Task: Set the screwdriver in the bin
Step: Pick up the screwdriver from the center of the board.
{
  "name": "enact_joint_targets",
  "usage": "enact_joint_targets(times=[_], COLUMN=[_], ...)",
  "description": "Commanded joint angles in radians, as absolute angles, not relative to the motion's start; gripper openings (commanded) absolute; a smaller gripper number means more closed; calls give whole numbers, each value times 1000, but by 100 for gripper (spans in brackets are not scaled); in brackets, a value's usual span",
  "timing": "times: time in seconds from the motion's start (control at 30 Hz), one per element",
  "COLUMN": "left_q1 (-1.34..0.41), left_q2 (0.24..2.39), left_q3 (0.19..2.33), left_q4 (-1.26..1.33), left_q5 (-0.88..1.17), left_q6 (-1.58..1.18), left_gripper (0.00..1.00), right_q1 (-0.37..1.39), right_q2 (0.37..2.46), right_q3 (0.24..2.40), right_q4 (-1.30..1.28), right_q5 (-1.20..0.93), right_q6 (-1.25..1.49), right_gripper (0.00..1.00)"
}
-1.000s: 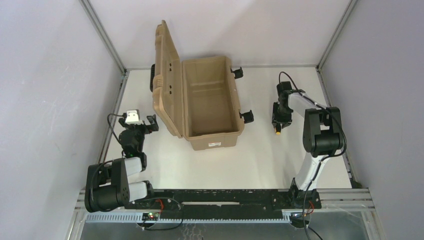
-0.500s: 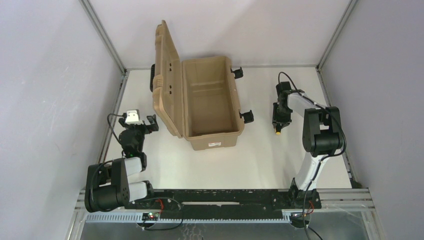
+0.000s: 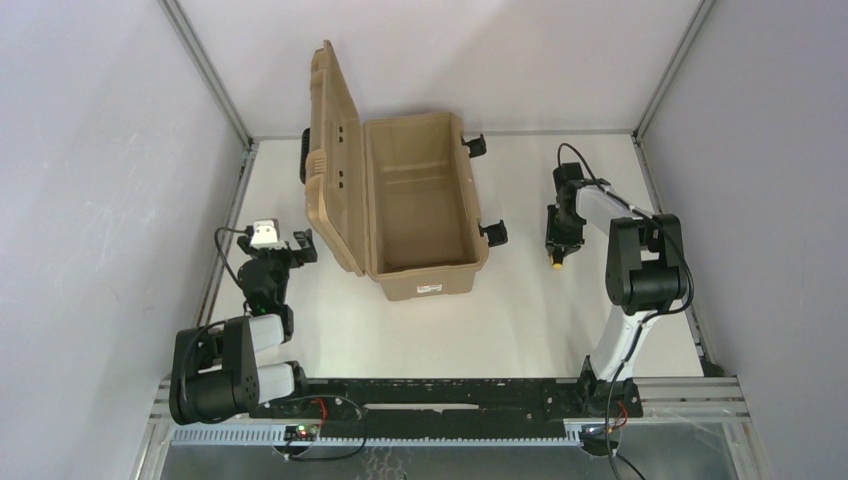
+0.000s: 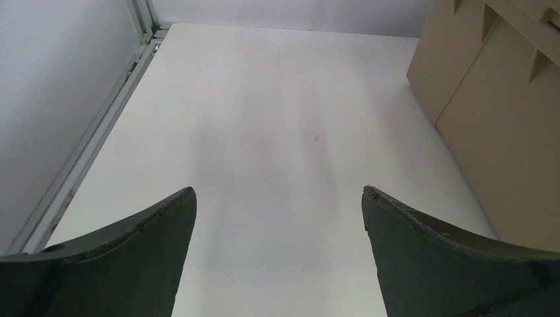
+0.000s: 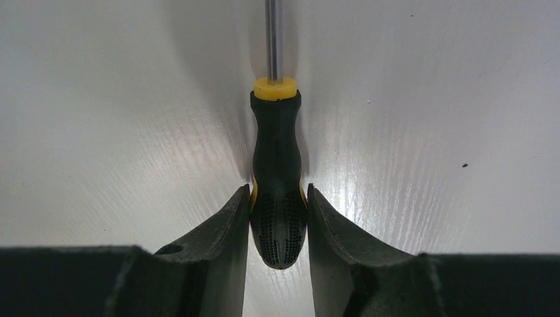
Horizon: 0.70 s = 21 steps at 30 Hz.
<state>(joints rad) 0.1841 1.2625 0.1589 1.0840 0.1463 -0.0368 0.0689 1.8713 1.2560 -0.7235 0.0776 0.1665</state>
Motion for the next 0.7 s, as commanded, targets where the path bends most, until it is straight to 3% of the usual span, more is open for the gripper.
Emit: enact_joint_targets(times=[0.0, 0.67], left_q1=[190, 189], left_q2=[1266, 1265], left_q3=[131, 131], left_q4=[1190, 1190], left_q5=[167, 168], left_q6=[-48, -48], left_gripper=[100, 100], right_q1=[64, 73], right_q2=[1792, 1669], right_q3=[1298, 1510], right_q4=[-752, -885], right_q5=[110, 118], right_q6=[173, 184], right_gripper=[0, 0])
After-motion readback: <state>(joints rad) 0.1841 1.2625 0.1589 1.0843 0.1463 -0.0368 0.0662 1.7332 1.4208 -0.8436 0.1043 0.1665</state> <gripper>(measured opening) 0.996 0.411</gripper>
